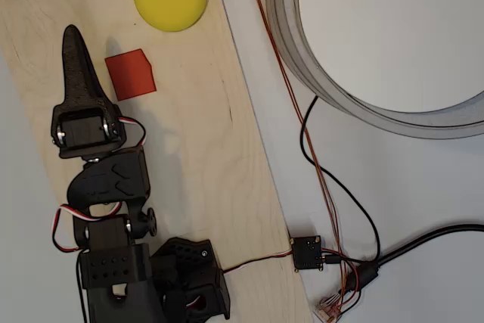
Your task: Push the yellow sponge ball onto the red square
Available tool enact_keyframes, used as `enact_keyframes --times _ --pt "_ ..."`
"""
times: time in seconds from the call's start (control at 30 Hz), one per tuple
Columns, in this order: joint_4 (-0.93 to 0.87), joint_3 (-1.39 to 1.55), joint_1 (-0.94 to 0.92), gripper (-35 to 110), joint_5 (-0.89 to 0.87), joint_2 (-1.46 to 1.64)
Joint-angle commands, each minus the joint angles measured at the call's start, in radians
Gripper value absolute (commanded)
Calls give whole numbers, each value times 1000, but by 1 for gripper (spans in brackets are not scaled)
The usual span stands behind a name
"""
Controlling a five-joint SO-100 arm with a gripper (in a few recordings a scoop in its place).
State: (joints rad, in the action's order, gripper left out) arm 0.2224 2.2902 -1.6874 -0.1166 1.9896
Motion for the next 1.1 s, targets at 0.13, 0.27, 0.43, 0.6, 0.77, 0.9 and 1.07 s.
enact_keyframes --times 0.13,0.27,0.43,0.6,0.77,0.9,1.07 --pt "282 233 -161 3 -75 -129" --pt "282 229 -163 3 -72 -132" --pt "265 181 -190 5 -60 -149" --pt "239 77 -206 7 -23 -236" --pt "186 -94 -230 7 -40 -373" --pt "118 -262 -242 7 -64 -515" --pt "71 -426 -245 7 -106 -673"
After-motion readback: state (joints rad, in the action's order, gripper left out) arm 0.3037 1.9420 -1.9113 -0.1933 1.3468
